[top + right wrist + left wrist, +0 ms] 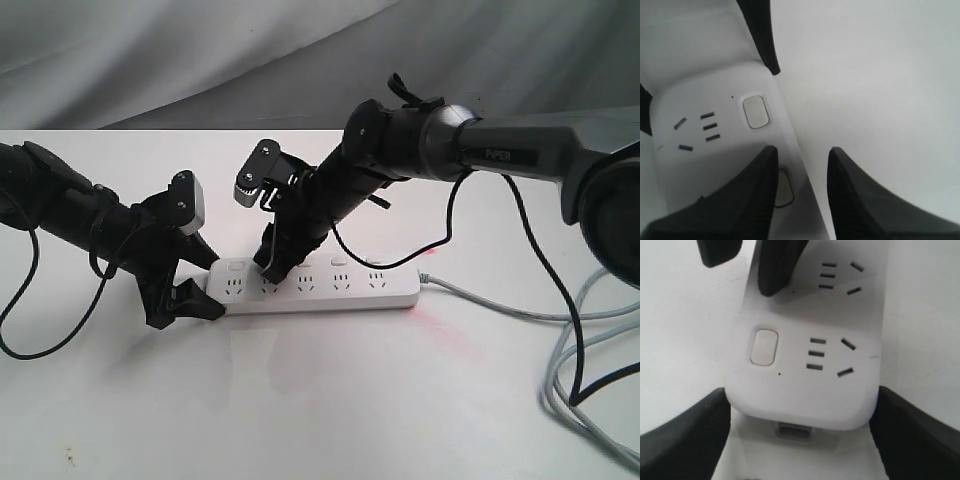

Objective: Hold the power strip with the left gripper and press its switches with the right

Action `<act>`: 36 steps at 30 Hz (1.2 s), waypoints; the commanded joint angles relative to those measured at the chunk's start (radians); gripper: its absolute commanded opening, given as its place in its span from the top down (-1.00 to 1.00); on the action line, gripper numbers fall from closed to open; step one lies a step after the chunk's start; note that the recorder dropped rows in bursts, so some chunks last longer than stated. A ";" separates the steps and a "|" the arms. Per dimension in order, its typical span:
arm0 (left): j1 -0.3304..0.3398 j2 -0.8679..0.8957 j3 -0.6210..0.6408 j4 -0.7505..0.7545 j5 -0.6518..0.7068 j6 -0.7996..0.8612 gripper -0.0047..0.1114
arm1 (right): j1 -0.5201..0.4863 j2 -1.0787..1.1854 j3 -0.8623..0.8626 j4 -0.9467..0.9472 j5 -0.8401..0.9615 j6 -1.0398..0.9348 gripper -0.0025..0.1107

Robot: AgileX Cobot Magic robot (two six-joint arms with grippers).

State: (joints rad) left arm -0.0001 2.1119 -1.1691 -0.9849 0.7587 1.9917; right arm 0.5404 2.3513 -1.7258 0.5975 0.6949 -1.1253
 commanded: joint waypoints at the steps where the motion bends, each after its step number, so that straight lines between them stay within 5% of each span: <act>1: 0.000 -0.002 -0.007 -0.009 0.004 0.001 -0.01 | -0.011 0.045 0.041 -0.074 0.053 -0.011 0.39; 11: 0.000 -0.002 -0.007 -0.009 0.004 0.001 -0.01 | -0.011 -0.060 0.037 0.035 0.025 -0.011 0.39; 36: 0.000 -0.002 -0.007 -0.009 0.004 0.001 -0.01 | -0.084 -0.113 0.037 -0.071 0.089 -0.009 0.39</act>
State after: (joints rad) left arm -0.0001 2.1119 -1.1691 -0.9849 0.7605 1.9917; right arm 0.4670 2.2464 -1.6938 0.5362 0.7876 -1.1292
